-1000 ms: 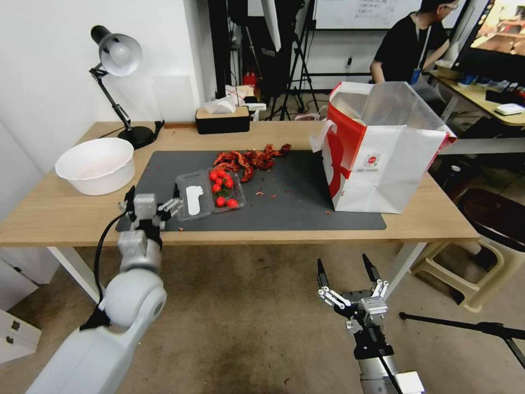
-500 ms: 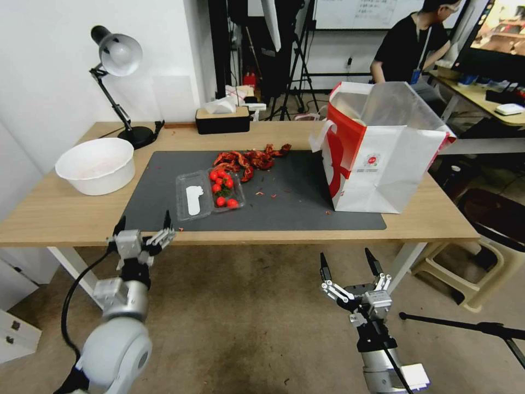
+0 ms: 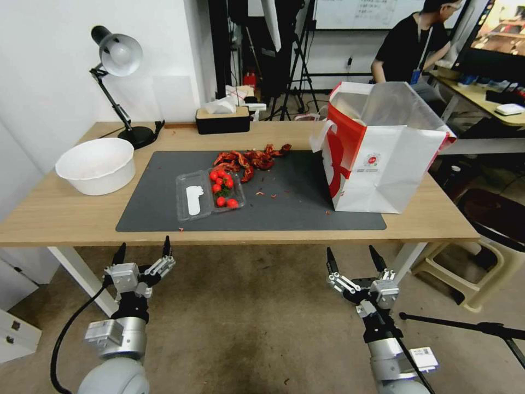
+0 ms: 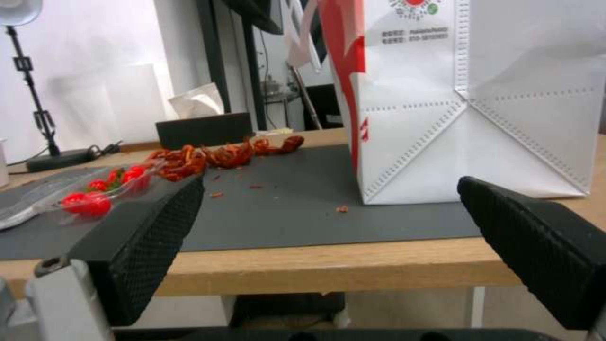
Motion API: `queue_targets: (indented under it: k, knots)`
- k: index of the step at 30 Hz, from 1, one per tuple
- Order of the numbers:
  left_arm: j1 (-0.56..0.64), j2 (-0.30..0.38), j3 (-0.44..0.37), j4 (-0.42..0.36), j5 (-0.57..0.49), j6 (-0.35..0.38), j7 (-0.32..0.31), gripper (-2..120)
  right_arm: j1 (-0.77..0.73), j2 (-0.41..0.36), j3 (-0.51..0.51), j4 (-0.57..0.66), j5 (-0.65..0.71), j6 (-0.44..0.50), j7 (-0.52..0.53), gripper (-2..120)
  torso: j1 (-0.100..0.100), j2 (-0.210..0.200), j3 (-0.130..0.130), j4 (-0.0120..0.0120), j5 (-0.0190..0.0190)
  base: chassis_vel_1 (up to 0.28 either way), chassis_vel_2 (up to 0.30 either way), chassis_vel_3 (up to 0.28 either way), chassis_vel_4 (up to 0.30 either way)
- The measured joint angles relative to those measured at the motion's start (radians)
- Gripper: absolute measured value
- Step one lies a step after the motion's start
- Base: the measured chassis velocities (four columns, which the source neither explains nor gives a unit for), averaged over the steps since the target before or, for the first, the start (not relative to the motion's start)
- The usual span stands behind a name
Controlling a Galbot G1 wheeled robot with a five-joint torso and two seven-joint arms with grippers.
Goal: Pick up the trash from the table and place it into the takeout bag.
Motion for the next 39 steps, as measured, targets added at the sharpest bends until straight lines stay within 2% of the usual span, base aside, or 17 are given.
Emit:
queue_targets:
  k: [7,39]
  knots:
    - [-0.024,0.018,0.025,0.050,-0.002,-0.023,0.021,100,0.012,0.008,0.030,0.008,0.028,-0.035,-0.007,100,0.000,0.000,0.000,0.0000,0.0001,0.000,0.000,0.000,0.000]
    - [-0.024,0.012,0.027,0.056,0.000,-0.029,0.022,100,0.030,0.000,0.030,0.003,0.037,-0.055,-0.013,100,0.000,0.000,0.000,0.0001,0.0000,0.000,0.000,0.000,0.000]
